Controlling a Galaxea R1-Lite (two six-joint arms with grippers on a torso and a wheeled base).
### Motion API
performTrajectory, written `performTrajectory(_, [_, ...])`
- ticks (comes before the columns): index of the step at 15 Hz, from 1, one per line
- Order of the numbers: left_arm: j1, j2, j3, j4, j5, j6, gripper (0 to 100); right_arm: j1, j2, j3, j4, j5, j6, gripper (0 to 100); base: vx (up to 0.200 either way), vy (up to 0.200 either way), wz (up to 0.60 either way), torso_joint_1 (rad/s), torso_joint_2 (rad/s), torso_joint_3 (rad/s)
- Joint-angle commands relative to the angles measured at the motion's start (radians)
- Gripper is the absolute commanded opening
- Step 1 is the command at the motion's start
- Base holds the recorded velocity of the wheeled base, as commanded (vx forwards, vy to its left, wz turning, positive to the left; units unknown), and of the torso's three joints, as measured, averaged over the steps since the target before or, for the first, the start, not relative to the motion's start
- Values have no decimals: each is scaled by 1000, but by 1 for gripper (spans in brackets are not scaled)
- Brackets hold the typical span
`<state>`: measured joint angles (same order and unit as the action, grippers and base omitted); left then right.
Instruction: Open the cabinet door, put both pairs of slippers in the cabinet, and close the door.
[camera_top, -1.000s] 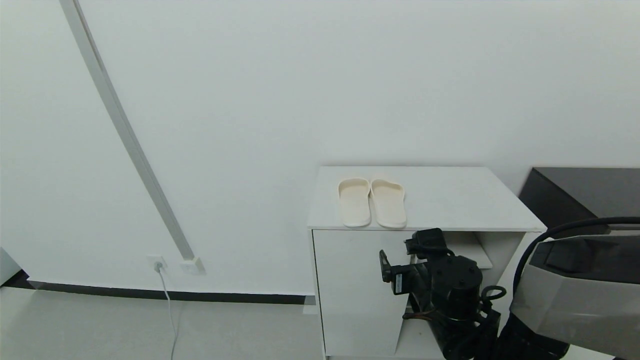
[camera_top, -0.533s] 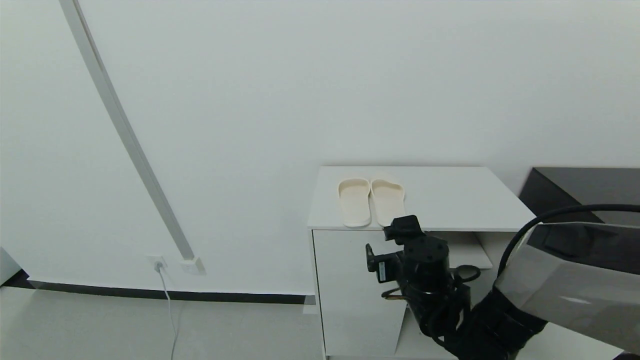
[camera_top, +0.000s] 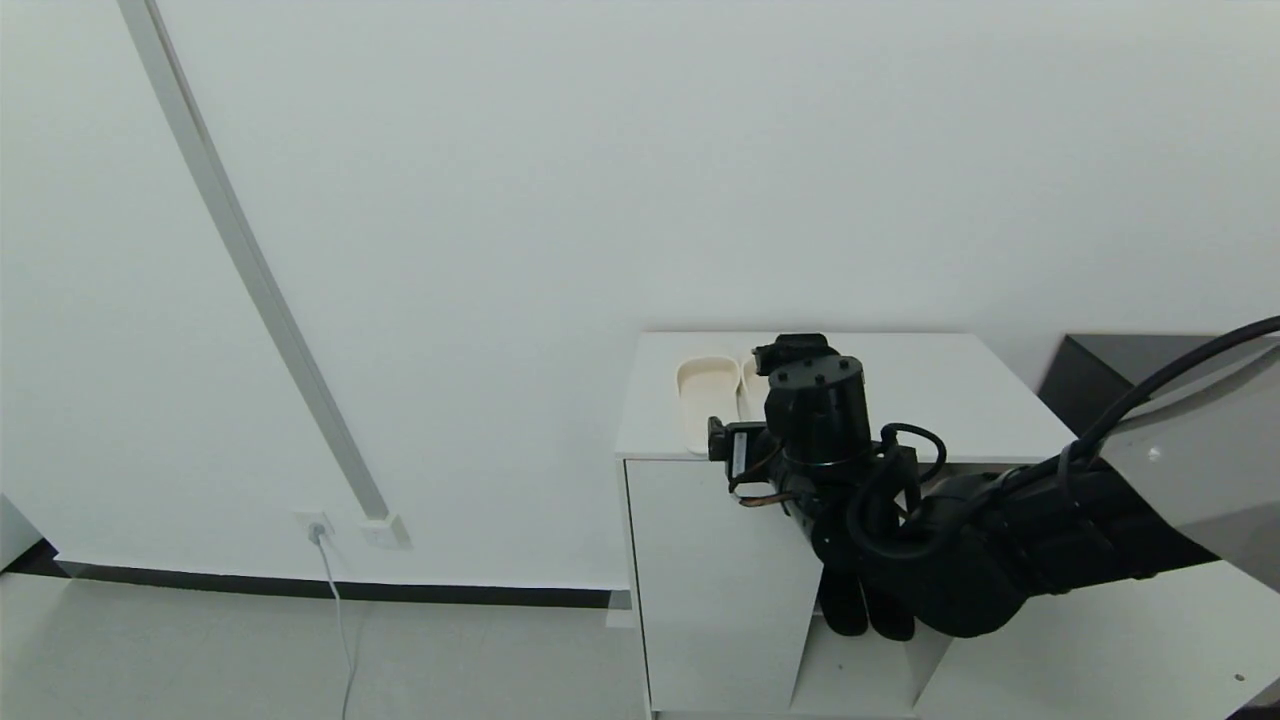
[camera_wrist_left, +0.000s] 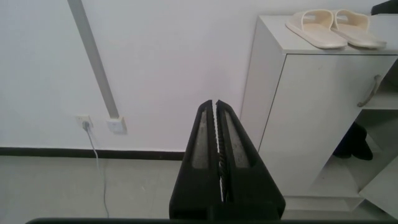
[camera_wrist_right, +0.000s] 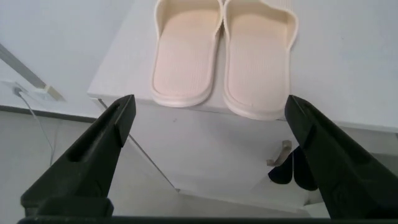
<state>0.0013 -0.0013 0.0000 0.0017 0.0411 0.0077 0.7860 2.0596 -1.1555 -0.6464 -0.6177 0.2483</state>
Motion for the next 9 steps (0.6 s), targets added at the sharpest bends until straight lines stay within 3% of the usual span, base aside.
performTrajectory(1, [0, 1, 0, 0, 0, 0, 0, 3, -9, 13, 1, -1, 6, 100, 0, 0, 0, 0, 0, 0])
performTrajectory(3, [0, 1, 0, 0, 0, 2, 0, 3, -7, 22, 1, -1, 9, 100, 0, 0, 0, 0, 0, 0])
performTrajectory(9, [0, 1, 0, 0, 0, 3, 0, 3, 17, 53, -4, 3, 12, 100, 200, 0, 0, -1, -3, 2])
